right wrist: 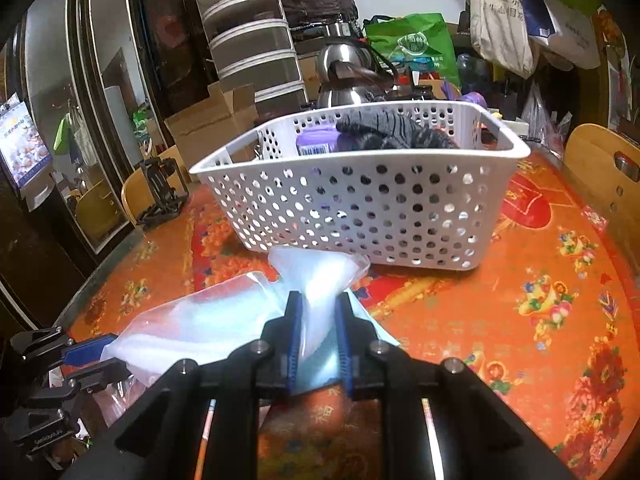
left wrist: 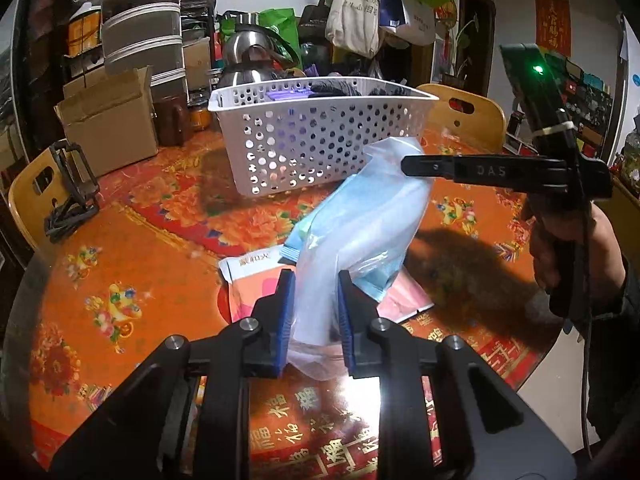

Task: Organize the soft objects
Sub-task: 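Grasp the clear plastic bag with both tools and lift it over the basket, then drop the clear bag into the basket by opening both tools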

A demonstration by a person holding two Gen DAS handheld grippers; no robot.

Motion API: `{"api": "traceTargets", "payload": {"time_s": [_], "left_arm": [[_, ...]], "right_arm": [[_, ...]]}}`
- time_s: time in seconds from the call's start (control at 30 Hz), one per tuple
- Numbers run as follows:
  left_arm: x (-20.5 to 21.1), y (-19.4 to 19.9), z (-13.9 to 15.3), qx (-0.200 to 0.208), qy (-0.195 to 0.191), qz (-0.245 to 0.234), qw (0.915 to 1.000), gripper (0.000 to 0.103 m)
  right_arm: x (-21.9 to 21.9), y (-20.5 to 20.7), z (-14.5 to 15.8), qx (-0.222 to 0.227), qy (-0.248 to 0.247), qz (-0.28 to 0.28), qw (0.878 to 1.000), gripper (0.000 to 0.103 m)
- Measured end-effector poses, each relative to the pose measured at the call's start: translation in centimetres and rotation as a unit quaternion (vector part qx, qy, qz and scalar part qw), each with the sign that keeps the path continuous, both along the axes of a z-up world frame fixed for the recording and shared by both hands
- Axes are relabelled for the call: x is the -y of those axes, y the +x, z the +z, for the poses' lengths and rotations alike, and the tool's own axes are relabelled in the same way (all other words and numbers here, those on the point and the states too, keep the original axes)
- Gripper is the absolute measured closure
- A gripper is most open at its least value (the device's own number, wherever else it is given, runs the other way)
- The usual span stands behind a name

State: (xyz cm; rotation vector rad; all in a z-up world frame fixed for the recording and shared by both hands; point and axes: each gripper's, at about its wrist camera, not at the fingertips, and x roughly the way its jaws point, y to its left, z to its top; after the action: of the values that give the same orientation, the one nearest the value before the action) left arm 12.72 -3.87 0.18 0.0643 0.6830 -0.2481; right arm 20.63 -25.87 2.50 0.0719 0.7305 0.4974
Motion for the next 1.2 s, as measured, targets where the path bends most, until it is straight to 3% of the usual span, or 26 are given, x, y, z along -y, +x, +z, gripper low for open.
{"api": "traceTargets", "payload": {"time_s": [0.33,0.67,0.8,0.93,1.2], "left_arm": [[-0.2,0.6,2.7,0.031,0.001,0.008,0.9995,0.085],[0.9,3.3,9.5,0.092,0.023,0.002,0.9955,0.086],[1.6,7.3,13.4,0.119,0.046,0.006,0.9918,0.085],[1.9,12.4,15.5,0.115,0.054,0.012,0.9919,0.086],[2.5,22.6,14.8,0.069,0.057,0.026,0.9957,0.085]], "right_arm": [[0.9,-1.1,2.6,0.023,0.015,-0.007,1.000,0.090],[1.9,-0.1,9.5,0.074,0.026,-0.032,0.996,0.090],[2.3,3.0,12.9,0.089,0.030,-0.053,0.994,0.090],[2.7,6.5,14.7,0.086,0.034,-0.077,0.993,0.090],[3.2,12.4,13.2,0.049,0.042,-0.111,0.992,0.090]]}}
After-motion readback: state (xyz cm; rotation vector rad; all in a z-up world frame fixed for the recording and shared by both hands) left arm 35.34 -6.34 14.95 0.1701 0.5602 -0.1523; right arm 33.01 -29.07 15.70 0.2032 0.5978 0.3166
